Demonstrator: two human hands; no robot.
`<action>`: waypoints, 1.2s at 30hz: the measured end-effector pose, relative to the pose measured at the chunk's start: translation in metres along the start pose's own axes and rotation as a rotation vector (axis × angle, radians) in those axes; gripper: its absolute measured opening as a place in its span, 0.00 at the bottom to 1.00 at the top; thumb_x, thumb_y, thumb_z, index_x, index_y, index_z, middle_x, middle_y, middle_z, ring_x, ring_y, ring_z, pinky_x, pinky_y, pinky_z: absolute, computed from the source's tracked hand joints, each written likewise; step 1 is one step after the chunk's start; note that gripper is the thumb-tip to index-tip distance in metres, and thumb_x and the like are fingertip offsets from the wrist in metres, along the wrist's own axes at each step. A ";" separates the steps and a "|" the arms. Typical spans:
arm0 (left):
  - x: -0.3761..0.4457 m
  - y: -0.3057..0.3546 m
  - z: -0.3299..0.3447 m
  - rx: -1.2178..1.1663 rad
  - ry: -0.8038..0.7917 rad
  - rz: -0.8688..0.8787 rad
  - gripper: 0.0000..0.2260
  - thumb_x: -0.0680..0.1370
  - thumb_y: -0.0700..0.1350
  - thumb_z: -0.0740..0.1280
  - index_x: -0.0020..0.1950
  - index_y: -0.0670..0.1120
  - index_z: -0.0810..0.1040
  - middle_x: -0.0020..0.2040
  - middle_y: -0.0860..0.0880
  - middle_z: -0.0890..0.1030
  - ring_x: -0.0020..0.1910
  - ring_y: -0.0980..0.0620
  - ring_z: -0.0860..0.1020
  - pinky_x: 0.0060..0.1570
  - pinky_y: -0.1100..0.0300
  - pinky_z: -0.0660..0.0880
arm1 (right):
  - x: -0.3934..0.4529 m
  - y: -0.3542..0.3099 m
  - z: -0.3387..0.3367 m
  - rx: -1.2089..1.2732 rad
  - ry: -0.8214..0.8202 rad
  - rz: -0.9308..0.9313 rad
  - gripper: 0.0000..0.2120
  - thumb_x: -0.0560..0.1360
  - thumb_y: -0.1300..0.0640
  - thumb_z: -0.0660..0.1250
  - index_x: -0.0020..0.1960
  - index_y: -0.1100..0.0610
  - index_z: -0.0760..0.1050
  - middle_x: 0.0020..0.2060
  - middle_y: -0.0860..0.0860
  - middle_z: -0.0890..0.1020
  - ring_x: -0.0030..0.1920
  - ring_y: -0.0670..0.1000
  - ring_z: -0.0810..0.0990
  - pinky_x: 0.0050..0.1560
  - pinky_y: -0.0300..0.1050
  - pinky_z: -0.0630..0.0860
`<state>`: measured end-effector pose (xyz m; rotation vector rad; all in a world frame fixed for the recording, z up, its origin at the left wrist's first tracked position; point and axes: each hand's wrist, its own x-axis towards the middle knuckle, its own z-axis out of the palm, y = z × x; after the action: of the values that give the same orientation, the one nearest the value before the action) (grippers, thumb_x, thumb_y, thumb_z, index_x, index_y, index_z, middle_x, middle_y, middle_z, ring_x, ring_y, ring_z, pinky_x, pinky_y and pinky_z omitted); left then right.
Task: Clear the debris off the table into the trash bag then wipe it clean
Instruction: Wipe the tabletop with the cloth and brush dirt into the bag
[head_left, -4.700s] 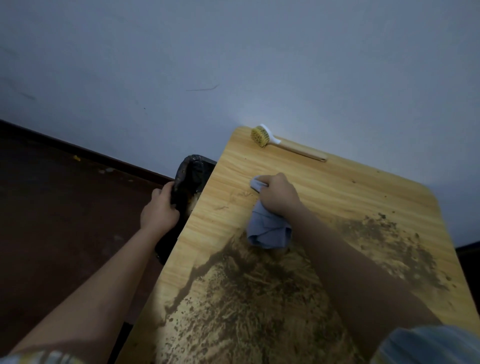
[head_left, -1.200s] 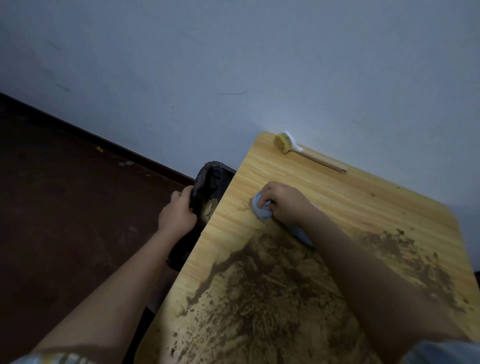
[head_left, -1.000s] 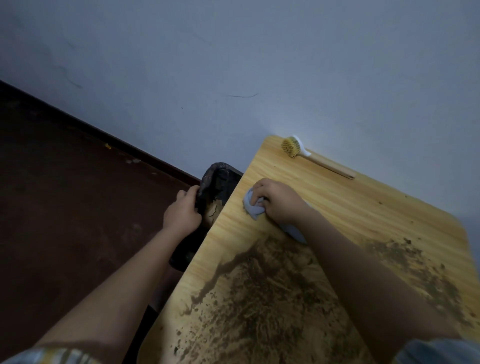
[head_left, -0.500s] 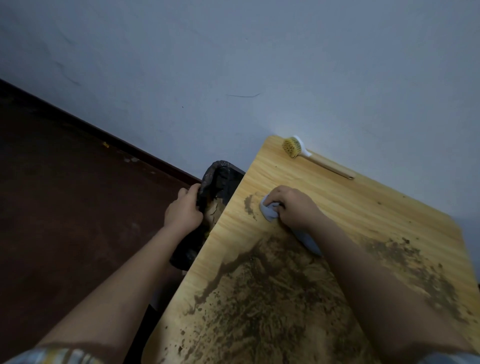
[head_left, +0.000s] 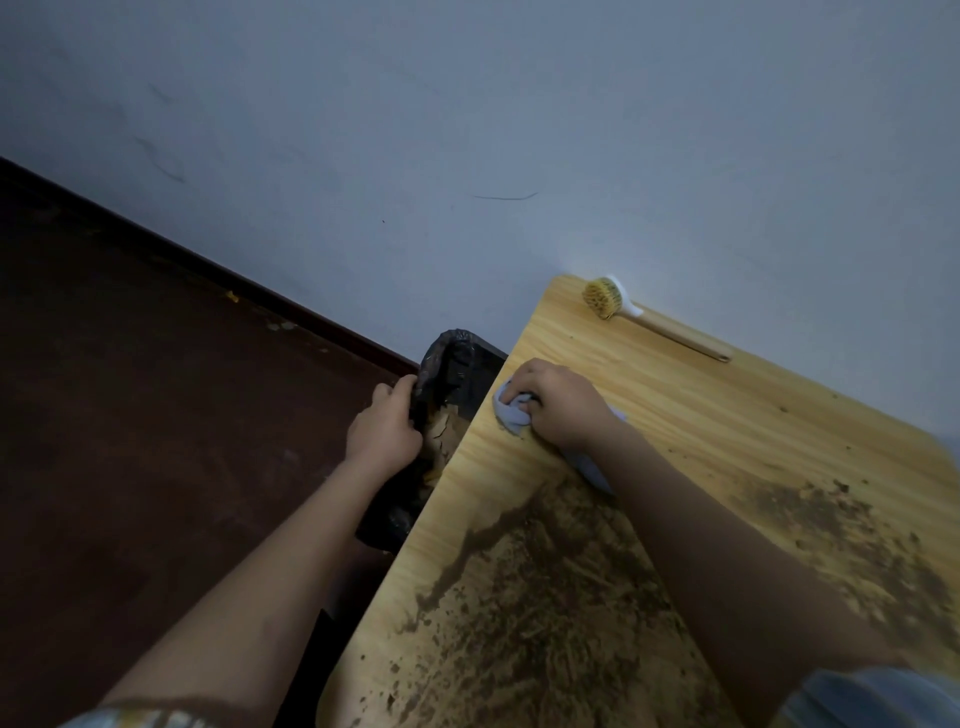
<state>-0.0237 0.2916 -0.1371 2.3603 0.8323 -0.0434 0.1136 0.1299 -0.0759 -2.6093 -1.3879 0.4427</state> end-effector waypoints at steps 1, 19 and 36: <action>0.000 0.000 0.000 -0.001 0.000 -0.001 0.26 0.76 0.37 0.60 0.73 0.51 0.60 0.62 0.42 0.68 0.52 0.34 0.75 0.43 0.53 0.67 | 0.002 -0.002 0.000 0.002 0.000 -0.001 0.20 0.74 0.70 0.58 0.54 0.54 0.81 0.60 0.50 0.76 0.56 0.56 0.75 0.51 0.55 0.75; -0.002 -0.005 -0.001 -0.013 -0.029 0.000 0.25 0.76 0.37 0.60 0.72 0.52 0.61 0.62 0.43 0.68 0.51 0.36 0.75 0.42 0.53 0.67 | 0.002 -0.002 -0.032 -0.003 0.010 -0.102 0.18 0.73 0.69 0.60 0.53 0.52 0.82 0.57 0.48 0.77 0.55 0.50 0.75 0.49 0.45 0.72; -0.010 0.000 -0.003 0.011 -0.017 -0.022 0.26 0.77 0.37 0.59 0.74 0.51 0.59 0.65 0.42 0.67 0.54 0.35 0.74 0.46 0.51 0.69 | 0.003 -0.020 0.002 -0.023 -0.084 -0.106 0.16 0.73 0.69 0.62 0.52 0.52 0.81 0.57 0.49 0.75 0.56 0.52 0.74 0.52 0.55 0.75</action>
<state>-0.0317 0.2875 -0.1322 2.3584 0.8515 -0.0769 0.0993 0.1438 -0.0728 -2.5463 -1.5577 0.5303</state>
